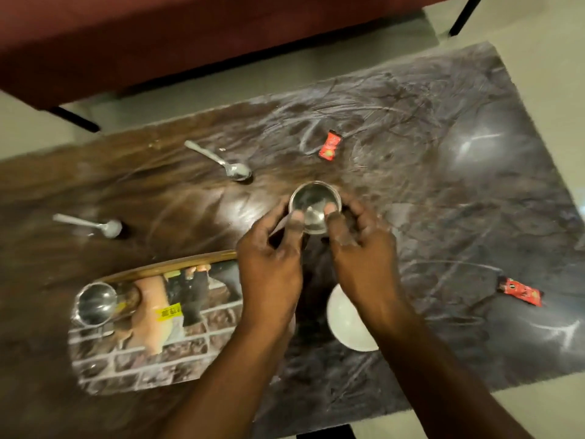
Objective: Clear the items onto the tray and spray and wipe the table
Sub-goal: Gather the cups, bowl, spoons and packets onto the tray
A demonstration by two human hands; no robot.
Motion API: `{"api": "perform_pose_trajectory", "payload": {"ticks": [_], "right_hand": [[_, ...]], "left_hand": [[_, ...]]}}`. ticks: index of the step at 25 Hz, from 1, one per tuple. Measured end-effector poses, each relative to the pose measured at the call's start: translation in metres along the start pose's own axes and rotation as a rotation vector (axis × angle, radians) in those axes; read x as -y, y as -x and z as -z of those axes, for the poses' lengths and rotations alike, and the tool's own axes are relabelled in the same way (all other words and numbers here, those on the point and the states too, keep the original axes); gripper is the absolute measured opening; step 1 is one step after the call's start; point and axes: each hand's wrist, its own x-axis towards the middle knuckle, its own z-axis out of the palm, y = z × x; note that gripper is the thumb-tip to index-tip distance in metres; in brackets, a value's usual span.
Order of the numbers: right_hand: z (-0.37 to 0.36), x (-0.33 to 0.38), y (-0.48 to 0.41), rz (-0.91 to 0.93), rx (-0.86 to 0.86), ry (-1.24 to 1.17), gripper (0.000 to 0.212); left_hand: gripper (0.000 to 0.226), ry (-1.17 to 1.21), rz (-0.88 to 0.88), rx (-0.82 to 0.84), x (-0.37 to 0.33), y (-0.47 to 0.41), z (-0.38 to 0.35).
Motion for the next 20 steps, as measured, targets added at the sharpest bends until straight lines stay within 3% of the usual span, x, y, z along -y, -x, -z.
{"api": "perform_pose_trajectory", "payload": {"ticks": [4,7,12,20], "right_hand": [[-0.083,0.001,0.058,-0.031,0.251,-0.003,0.034],[-0.141,-0.005,0.092,-0.028,0.335,0.043,0.03],[-0.191,-0.016,0.113,-0.091,0.318,0.172,0.037],[-0.205,-0.022,0.112,-0.103,0.25,0.262,0.033]], "left_hand": [[0.03,0.108,0.111,-0.242,0.021,0.015,0.107],[0.023,0.226,0.181,-0.39,0.038,0.012,0.166],[0.029,0.358,0.294,-0.453,0.061,0.005,0.21],[0.026,0.43,0.345,-0.494,0.066,-0.004,0.209]]}}
